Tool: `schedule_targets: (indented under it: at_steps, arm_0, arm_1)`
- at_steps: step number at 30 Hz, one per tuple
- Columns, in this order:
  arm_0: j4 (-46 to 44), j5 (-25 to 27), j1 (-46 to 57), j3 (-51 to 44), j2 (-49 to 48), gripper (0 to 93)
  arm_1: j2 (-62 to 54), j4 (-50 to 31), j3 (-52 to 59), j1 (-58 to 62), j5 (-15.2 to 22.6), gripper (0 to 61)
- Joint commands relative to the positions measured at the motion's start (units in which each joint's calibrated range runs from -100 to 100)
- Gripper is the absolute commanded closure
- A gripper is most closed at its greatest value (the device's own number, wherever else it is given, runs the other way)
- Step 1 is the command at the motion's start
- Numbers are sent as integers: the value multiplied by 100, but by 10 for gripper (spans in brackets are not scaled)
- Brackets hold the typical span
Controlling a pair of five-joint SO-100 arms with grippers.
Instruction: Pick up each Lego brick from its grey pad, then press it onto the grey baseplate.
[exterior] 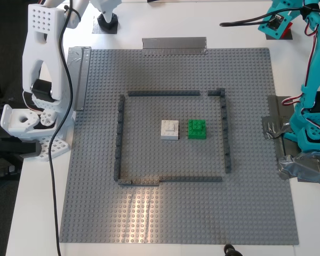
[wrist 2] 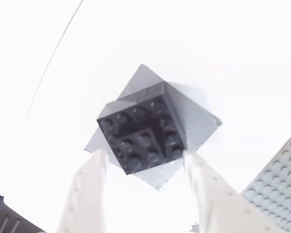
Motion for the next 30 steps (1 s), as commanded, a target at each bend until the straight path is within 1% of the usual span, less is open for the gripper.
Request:
schedule_targets:
  at_steps: [1,14,18,21,26,30]
  arm_0:
    - [-109,-113,197,-257,-374,733]
    - [-191,-123,299,-184,-288,744]
    - [-443,-123,328,-58,-280,744]
    - [-565,-123,328,68,-280,744]
    - [-500,-123,328,96,-280,744]
    - [-549,-123,328,330,-280,744]
  arm_1:
    - [-632,-105,-211,85,18,418]
    - [-581,-365,-274,128,165,426]
    - [-538,-487,-220,99,204,448]
    - [-469,-552,-247,56,219,446]
    - [-435,-544,-220,5,204,439]
    - [-418,-568,-174,-46,194,439]
